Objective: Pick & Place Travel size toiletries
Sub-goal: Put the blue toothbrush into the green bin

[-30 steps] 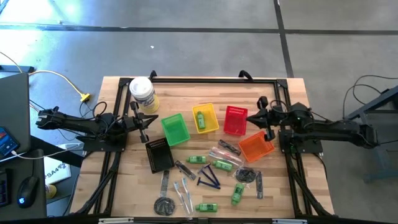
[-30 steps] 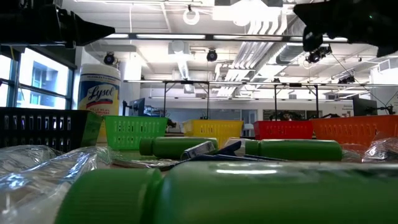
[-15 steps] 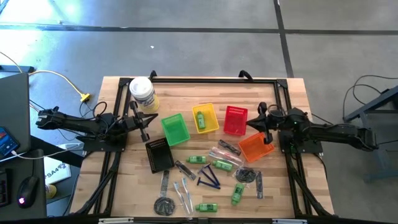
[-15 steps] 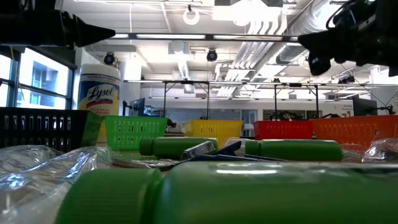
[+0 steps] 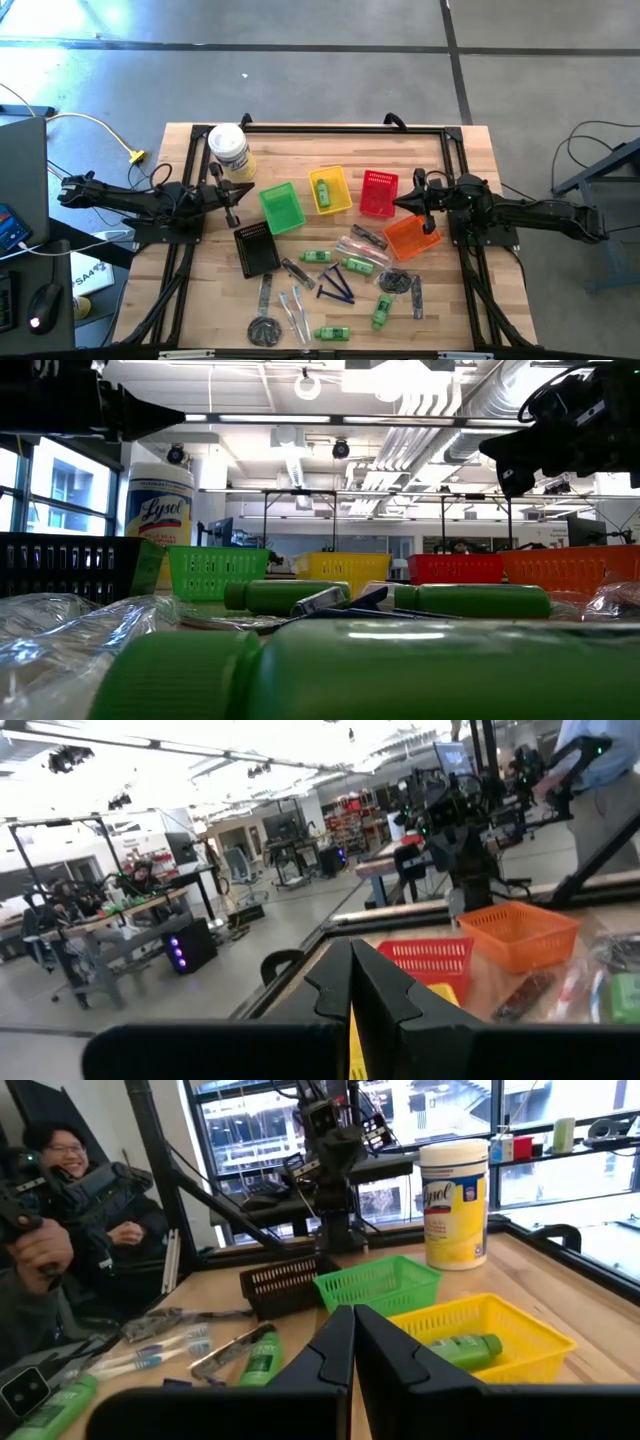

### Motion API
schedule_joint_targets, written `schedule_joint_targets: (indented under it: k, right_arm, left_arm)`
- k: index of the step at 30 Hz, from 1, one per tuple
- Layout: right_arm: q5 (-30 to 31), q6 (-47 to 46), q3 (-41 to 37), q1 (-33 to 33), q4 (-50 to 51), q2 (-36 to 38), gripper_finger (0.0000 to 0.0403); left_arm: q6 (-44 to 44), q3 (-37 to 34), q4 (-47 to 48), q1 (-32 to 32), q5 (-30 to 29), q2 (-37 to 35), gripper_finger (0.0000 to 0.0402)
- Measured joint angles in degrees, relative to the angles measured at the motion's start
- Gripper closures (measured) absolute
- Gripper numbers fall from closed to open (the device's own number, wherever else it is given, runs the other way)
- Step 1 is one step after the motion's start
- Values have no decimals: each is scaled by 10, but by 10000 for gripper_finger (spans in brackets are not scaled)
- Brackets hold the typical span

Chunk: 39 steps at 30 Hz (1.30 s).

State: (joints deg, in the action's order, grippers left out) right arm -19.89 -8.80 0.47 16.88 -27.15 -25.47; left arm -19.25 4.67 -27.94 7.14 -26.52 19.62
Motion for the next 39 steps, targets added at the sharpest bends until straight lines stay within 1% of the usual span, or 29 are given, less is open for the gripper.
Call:
schedule_joint_targets:
  k: [7, 14, 18, 21, 24, 26, 29, 31, 36, 39]
  right_arm:
    - [5, 0, 0, 0, -6, 1, 399]
    - [42, 13, 0, 0, -10, 1, 398]
    - [50, 16, 0, 0, -10, 1, 398]
    - [54, 26, 0, 0, -31, 6, 398]
    - [74, 26, 0, 0, -44, 6, 398]
    - [86, 26, -1, 0, -45, 6, 398]
    - [124, 21, -1, 0, -51, 6, 398]
    - [134, 9, -1, 0, -48, 6, 398]
    - [107, 2, -1, 0, -29, 6, 398]
    - [90, 3, -1, 0, -14, 6, 398]
  left_arm:
    - [-1, 0, 11, 0, 4, 0, 402]
    - [18, 0, 40, 0, 24, 0, 402]
    - [36, 0, 74, 0, 24, 0, 402]
    - [65, 0, 76, 0, 22, 0, 402]
    - [96, 0, 80, 0, 23, 0, 402]
    - [103, 0, 99, 0, 37, 0, 402]
    - [78, 0, 121, 0, 50, 0, 402]
    - [80, 0, 117, 0, 50, 0, 402]
    - [111, 2, 105, 0, 47, 0, 402]
    - [144, 30, 144, 0, 29, 13, 402]
